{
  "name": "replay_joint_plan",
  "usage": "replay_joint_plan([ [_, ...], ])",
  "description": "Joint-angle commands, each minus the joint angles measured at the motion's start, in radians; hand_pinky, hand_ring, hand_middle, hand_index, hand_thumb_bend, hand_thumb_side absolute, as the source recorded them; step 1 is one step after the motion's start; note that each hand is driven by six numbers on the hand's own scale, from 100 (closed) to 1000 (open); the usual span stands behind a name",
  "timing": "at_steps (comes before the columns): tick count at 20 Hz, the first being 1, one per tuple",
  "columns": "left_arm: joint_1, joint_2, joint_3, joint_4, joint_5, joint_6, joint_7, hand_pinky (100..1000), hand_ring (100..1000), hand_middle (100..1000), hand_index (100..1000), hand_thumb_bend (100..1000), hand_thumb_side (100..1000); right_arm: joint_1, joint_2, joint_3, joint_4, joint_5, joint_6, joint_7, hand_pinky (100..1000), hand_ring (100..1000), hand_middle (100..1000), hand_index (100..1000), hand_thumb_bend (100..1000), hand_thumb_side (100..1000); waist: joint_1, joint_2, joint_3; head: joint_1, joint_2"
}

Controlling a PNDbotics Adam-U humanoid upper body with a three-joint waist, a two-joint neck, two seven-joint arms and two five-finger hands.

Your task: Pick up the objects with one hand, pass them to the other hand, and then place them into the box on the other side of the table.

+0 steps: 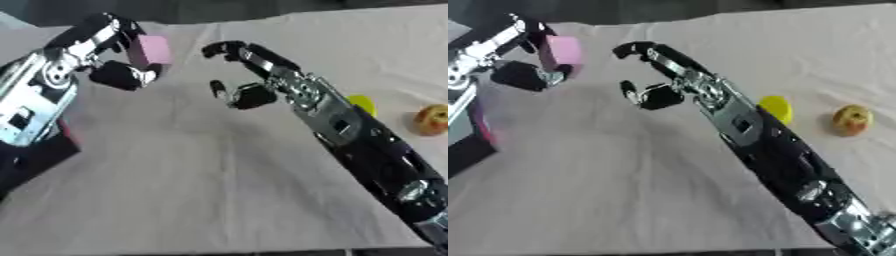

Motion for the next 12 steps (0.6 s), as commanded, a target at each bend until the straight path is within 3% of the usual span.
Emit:
replay_joint_plan([
  [1,-0.020,0.107,0.039,-0.040,0.040,0.013,-0.009,725,661,507,430,150,100,-0.011,-0.033,-0.006,-0.025,-0.006,0.007,-0.014,959,986,846,894,100,120,0.004,-0.033,0.004,0.007,0.006],
  [3,-0.010,0.159,0.062,-0.056,0.066,0.022,-0.007,726,663,508,433,149,100,-0.010,-0.041,-0.007,-0.032,-0.016,0.012,-0.025,962,989,845,883,100,157,0.006,-0.035,0.005,0.011,0.008],
  [6,0.018,0.239,0.089,-0.074,0.096,0.024,-0.003,729,666,510,438,158,100,-0.008,-0.051,-0.010,-0.042,-0.049,0.026,-0.037,972,997,856,883,100,349,0.008,-0.038,0.004,0.024,0.012],
  [10,0.071,0.325,0.122,-0.084,0.119,0.027,-0.002,732,670,514,442,156,100,-0.005,-0.063,-0.011,-0.051,-0.084,0.040,-0.033,970,994,854,882,100,376,0.006,-0.036,0.001,0.054,0.013],
  [12,0.098,0.360,0.140,-0.086,0.130,0.032,0.001,733,672,517,445,146,100,-0.005,-0.067,-0.014,-0.056,-0.089,0.042,-0.031,960,985,842,865,100,294,0.005,-0.035,0.000,0.075,0.014],
])
